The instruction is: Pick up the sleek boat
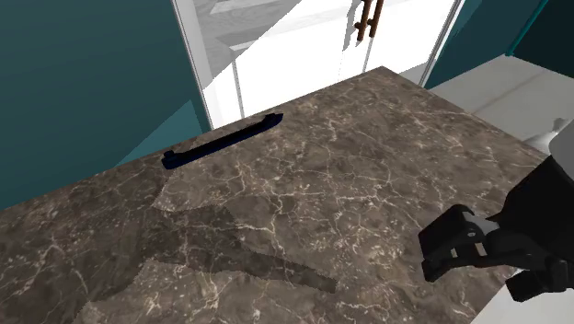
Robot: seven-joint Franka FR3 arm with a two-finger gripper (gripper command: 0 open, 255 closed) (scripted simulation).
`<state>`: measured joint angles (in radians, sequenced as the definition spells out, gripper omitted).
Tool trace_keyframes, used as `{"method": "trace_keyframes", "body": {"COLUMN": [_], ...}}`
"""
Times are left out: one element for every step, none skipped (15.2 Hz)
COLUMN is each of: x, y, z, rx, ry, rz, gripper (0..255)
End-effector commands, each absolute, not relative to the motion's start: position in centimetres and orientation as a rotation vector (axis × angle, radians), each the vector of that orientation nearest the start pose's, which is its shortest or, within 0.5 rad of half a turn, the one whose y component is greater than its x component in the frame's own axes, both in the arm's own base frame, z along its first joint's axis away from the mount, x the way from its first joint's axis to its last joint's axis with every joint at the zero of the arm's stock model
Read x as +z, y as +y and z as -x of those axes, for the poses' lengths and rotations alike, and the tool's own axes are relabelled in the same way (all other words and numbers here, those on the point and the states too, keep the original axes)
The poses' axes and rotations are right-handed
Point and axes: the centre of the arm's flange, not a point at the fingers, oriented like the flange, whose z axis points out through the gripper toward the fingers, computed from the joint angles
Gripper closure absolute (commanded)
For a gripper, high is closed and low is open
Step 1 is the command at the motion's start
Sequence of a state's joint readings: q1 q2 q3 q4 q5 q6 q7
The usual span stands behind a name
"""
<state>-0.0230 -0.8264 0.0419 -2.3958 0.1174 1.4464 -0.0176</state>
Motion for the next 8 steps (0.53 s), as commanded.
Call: {"method": "trace_keyframes", "body": {"x": [57.4,57.3,57.2,57.1,57.0,56.9,56.8,56.6], "y": [2.3,3.6,4.9,6.2,7.5,8.7,10.0,11.3], "z": [-28.2,-28.4,-28.6,-28.9,-29.2,-29.6,-29.9,-30.3], "rx": [0.188,0.187,0.187,0.186,0.185,0.185,0.184,0.183], "ry": [-0.043,-0.011,0.021,0.054,0.086,0.118,0.151,0.183], "rz": [3.048,3.051,3.053,3.055,3.057,3.058,3.059,3.059], "gripper": [0,0,0,0,0,0,0,0]}}
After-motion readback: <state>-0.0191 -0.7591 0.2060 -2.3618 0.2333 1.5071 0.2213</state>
